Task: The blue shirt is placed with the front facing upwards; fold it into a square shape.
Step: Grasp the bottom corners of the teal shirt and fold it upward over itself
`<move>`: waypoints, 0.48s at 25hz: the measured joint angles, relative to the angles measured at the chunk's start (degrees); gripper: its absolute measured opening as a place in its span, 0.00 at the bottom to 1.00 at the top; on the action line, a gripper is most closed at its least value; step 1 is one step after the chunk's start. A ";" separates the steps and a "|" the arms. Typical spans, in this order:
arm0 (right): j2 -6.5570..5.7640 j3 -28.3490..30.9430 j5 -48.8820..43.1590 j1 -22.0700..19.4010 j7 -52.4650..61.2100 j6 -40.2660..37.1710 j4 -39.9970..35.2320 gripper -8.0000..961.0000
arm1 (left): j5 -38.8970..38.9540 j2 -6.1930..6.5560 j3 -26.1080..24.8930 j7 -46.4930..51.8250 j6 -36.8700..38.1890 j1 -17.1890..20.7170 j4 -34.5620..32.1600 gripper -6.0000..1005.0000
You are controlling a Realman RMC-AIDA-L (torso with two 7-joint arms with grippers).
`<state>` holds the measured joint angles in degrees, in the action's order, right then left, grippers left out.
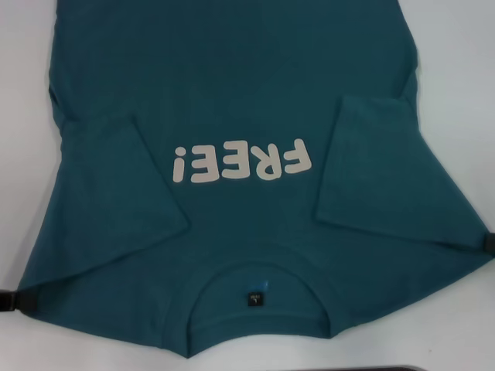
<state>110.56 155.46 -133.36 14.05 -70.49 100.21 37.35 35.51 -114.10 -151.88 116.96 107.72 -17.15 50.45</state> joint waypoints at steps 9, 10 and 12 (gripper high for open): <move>0.35 1.34 -0.06 -2.03 -1.24 1.27 0.01 0.01 | -0.04 -0.14 0.00 -0.84 0.85 1.37 -0.28 0.03; 0.43 1.34 -0.06 -2.12 -1.38 1.29 0.01 0.01 | -0.06 -0.25 0.00 -1.08 0.92 1.40 -0.31 0.03; 0.54 1.34 -0.06 -2.16 -1.56 1.34 0.01 0.01 | -0.07 -0.42 0.03 -1.33 0.97 1.38 -0.32 0.03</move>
<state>111.10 156.80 -133.42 11.89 -72.05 101.55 37.36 35.45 -114.52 -151.84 115.63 108.69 -15.77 50.13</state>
